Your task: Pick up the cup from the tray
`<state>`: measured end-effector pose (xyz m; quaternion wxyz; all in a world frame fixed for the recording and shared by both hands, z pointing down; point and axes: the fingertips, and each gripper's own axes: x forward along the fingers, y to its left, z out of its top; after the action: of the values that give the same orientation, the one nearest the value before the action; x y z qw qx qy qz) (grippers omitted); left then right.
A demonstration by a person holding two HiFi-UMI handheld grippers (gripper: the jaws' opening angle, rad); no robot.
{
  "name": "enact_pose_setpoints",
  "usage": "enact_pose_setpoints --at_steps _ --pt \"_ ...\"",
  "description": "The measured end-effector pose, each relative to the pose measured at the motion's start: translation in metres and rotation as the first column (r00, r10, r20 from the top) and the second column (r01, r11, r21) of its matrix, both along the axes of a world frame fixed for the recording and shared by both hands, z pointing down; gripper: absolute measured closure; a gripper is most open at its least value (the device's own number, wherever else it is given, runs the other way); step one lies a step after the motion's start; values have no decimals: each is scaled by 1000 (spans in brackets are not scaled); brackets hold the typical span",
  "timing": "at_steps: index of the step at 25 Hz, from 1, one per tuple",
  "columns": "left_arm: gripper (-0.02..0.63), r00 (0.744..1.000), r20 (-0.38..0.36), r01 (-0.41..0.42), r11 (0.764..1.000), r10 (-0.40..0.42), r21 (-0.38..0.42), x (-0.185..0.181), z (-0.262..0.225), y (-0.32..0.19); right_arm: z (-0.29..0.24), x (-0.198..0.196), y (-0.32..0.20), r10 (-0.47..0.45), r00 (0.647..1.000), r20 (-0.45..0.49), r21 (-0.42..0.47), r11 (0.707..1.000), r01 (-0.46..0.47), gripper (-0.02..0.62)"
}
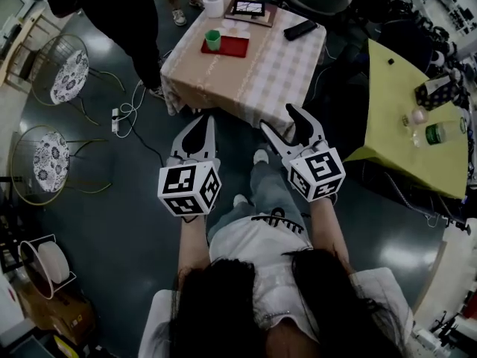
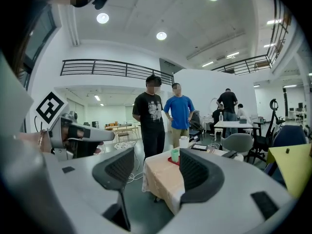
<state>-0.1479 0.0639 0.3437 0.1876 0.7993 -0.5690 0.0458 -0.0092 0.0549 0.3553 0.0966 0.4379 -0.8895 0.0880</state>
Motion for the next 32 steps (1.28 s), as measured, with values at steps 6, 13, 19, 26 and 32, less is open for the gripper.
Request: enact_pose_setpoints --at_steps 6,13,19,26,32 --pt "597 1000 17 -3 1000 3 -14 5 9 -30 5 1 -36 3 1000 12 -3 1000 -3 319" --pt "597 1000 17 23 999 -23 -33 7 19 -77 15 10 -85 1 1000 14 -28 1000 0 310" --pt "597 998 7 64 996 -64 -55 11 25 -114 18 15 -127 -25 999 19 -38 999 26 302" --pt "597 994 13 105 993 -104 -61 18 29 -153 27 15 -169 -77 997 25 -57 995 79 295" --pt "597 989 32 143 988 -142 -65 26 26 -184 25 18 -206 -121 992 29 -60 991 123 295"
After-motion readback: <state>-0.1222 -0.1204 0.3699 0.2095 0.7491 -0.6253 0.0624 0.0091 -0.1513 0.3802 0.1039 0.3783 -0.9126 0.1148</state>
